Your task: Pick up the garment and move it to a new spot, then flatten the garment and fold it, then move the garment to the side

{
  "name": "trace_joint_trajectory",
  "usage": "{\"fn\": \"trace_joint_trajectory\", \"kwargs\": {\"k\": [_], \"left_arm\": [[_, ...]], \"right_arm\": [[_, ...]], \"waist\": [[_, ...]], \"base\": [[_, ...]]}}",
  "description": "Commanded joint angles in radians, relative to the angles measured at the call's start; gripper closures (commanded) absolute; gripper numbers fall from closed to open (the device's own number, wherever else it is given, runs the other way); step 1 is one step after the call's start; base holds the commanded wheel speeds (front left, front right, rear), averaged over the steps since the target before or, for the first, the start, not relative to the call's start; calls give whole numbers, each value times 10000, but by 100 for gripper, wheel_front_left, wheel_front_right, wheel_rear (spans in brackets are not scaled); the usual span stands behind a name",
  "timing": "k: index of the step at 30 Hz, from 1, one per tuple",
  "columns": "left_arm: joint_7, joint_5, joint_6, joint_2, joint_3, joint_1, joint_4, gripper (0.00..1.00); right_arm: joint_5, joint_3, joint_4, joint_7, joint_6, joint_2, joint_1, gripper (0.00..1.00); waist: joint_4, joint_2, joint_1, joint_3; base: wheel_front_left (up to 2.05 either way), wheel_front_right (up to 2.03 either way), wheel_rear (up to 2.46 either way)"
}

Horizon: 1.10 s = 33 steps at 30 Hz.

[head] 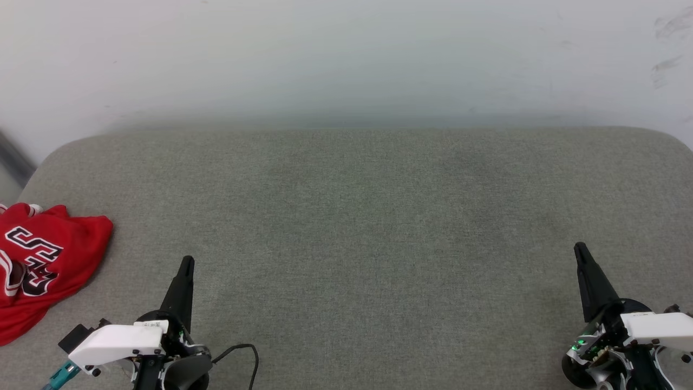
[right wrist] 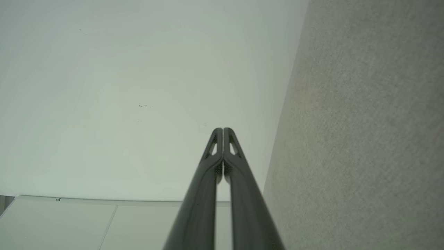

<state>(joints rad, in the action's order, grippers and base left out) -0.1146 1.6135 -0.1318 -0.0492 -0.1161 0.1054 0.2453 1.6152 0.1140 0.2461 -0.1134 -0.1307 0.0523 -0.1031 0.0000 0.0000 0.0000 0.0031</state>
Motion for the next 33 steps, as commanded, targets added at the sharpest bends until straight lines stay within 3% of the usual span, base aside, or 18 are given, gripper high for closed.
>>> {"fn": "trace_joint_trajectory", "kwargs": {"k": [1,15,16,33], "left_arm": [[-10,-16,-29,20,-10,69,4,100],[-10,-16,-29,20,-9,69,4,100],[-8,-16,-29,20,-9,69,4,0],[733,-660,8,4,622,-147,-704,0]], "right_arm": [[-51,-8,10,5,0,-38,-127,100],[-51,-8,10,5,0,-38,-127,100],[-51,-8,10,5,0,-38,-127,0],[-846,-519,-508,711,0,149,329,0]], "waist": [[0,0,0,0],[0,0,0,0],[0,0,0,0],[-1,0,0,4]], "base": [[0,0,0],[0,0,0],[0,0,0],[0,0,0]]}}
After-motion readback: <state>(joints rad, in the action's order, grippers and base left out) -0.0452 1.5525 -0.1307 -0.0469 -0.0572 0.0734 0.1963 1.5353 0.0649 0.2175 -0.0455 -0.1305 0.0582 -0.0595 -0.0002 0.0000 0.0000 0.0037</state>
